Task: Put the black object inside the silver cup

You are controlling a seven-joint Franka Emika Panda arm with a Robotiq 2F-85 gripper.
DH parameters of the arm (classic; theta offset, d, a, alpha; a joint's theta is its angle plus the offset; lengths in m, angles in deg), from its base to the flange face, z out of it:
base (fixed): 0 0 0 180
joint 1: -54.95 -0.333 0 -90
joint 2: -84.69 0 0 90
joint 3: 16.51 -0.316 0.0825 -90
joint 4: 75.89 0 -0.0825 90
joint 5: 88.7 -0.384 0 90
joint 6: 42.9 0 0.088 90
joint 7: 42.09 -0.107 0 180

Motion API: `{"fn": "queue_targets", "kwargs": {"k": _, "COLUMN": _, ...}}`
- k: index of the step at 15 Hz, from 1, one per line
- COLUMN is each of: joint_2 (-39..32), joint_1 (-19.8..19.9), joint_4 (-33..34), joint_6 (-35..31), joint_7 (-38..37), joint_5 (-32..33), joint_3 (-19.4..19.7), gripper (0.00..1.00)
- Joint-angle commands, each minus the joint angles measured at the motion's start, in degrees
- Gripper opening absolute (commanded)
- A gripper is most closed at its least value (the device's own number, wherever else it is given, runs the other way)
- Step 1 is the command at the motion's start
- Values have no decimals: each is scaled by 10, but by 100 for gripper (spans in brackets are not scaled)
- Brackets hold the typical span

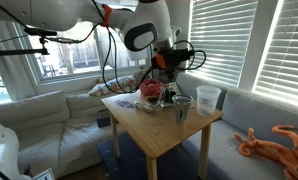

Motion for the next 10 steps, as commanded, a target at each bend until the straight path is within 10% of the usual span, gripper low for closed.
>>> {"fn": "queue_targets", "kwargs": {"k": 1, "joint_2": 36, "joint_1": -3, "joint_4": -57, "joint_6": -61, "joint_7": 31, "joint_5": -75, "joint_3": 45, "gripper": 12}}
{"fn": "queue_targets", "kwargs": {"k": 10, "joint_2": -17, "joint_1": -16, "joint_4": -64, "joint_6": -87, "joint_7": 171, "joint_5": -258, "joint_3": 76, "gripper": 12}}
